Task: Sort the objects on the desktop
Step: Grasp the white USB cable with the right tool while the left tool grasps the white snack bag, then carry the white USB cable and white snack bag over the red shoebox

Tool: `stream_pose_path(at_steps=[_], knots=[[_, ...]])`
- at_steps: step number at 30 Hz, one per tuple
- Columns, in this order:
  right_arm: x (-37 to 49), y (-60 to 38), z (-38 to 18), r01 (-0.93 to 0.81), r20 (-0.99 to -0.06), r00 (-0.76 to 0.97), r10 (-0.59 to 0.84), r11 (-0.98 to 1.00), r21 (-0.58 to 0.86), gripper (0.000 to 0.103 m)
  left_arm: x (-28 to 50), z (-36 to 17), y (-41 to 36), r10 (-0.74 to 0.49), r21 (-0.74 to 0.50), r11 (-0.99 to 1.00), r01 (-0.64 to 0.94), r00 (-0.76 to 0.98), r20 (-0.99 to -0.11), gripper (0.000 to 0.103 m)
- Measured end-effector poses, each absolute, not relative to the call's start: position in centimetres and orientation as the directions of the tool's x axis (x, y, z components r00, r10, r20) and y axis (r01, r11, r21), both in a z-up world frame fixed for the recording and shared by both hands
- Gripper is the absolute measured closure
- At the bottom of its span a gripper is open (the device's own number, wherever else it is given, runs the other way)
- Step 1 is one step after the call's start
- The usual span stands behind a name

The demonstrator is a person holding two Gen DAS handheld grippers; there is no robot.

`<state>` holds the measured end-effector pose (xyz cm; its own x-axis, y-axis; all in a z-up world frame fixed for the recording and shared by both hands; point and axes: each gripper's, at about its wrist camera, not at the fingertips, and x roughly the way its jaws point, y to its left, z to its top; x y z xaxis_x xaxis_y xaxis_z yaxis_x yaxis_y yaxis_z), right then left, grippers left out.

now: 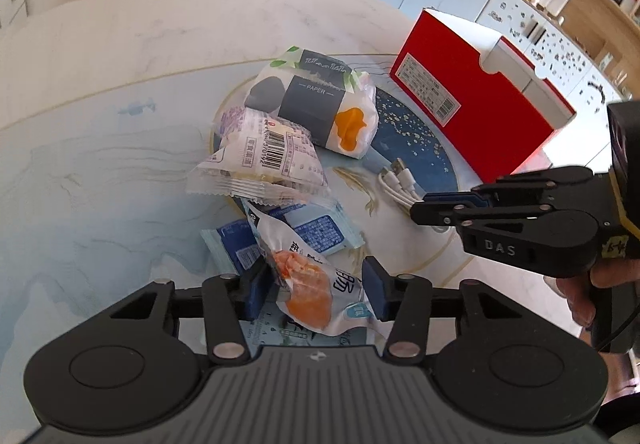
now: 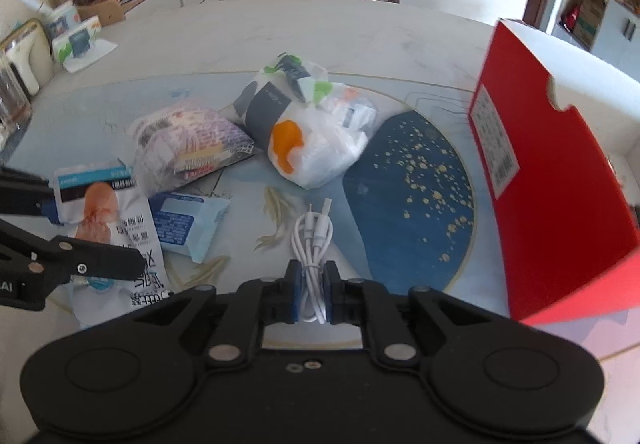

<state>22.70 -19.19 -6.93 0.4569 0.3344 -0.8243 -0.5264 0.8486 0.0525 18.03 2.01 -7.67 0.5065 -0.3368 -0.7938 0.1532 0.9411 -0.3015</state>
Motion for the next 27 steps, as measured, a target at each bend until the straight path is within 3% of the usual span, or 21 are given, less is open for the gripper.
stream_pose_path(at_steps=[8,9,10,11,27], knots=[[21.0,-21.5,-5.2,-0.485,-0.808,0.461,0.367,0.867,0.117,0.093,17.0,-6.7,2.0,-0.397,-0.381,0.914,0.139,0.499,-0.770,0.055],[20.8,-21.7,-5.0,-0.480,-0.807,0.460,0.370,0.868,0.125,0.093,16.8,-6.6,1.8,-0.404,-0.386,0.911,0.144,0.498,-0.768,0.073],[20.6,-21.9,-4.8,-0.477,-0.806,0.458,0.375,0.869,0.134,0.093,16.7,-6.5,1.7,-0.413,-0.394,0.907,0.148,0.496,-0.764,0.080],[20.4,-22.2,-4.6,-0.474,-0.805,0.455,0.379,0.869,0.142,0.093,16.6,-6.5,1.7,-0.432,-0.416,0.897,0.147,0.486,-0.760,0.081],[17.8,-25.7,-2.3,-0.403,-0.797,0.478,0.370,0.898,0.175,0.093,14.9,-5.6,0.2,-0.485,-0.466,0.869,0.170,0.484,-0.728,0.084]])
